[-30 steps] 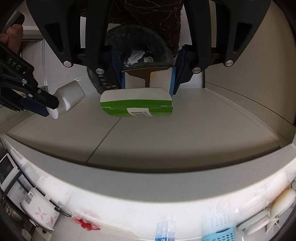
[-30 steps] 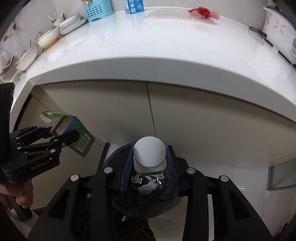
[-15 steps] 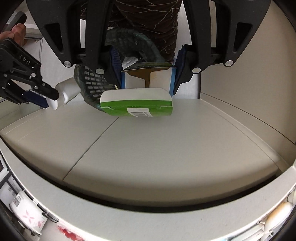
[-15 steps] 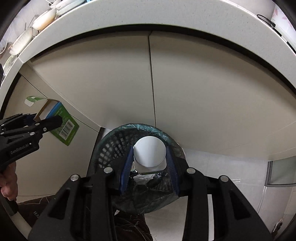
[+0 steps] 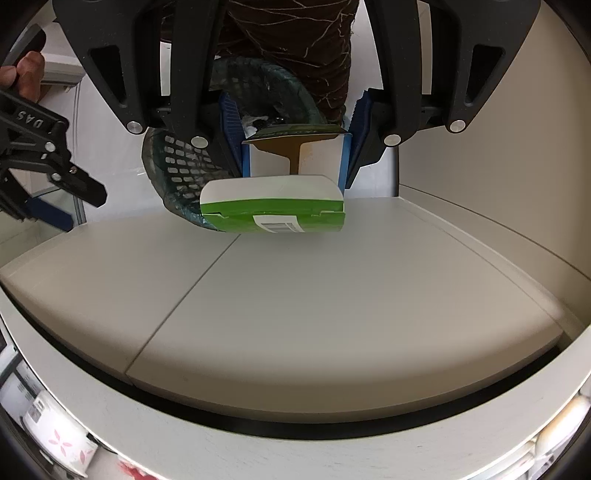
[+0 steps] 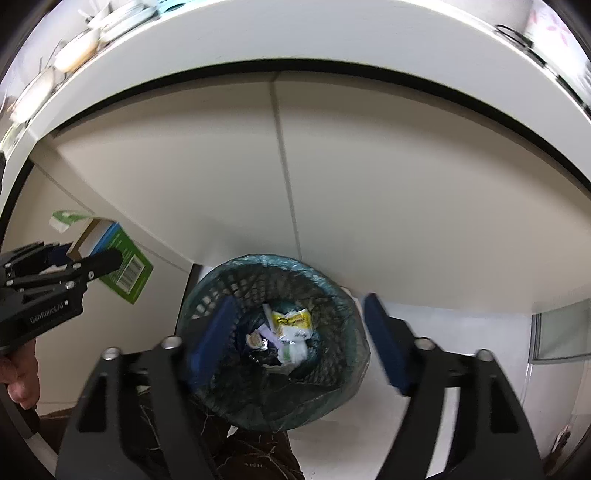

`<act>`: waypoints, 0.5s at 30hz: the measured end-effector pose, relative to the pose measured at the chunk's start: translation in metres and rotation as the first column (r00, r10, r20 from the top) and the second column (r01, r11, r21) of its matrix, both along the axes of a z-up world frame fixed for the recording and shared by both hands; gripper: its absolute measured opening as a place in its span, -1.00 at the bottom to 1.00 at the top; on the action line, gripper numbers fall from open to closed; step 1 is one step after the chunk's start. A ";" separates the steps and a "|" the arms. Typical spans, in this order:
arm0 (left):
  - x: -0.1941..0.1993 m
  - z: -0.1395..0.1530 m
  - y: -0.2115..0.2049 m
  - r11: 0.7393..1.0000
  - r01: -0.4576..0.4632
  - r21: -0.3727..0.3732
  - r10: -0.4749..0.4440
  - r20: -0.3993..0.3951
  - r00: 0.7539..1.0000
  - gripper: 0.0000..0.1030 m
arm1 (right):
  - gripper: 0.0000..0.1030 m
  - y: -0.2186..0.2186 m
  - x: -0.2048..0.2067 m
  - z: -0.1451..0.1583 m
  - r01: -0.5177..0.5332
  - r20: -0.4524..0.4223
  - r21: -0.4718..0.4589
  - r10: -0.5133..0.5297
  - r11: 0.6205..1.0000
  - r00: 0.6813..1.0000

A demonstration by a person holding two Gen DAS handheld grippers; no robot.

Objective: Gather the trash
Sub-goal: 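Open the right gripper to drop the pill bottle while the left gripper drops the green box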

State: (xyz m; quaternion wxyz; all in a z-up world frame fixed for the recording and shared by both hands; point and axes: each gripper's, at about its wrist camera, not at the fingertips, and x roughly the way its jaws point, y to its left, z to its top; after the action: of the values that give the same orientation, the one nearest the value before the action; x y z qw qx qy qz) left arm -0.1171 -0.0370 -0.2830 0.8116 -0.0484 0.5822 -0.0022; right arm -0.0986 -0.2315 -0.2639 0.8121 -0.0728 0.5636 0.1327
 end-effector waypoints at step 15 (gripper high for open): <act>0.008 -0.007 -0.054 0.985 0.175 0.001 -0.175 0.013 0.985 -0.08 | 0.80 -0.067 -0.002 0.017 0.185 0.057 -0.016 -0.184 0.983 0.981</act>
State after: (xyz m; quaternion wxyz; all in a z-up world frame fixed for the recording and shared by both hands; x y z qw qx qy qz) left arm -0.1089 -0.0905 -0.2901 0.8122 0.0027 0.5787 -0.0738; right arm -0.1004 -0.2982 -0.2467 0.8355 -0.0323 0.5464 0.0488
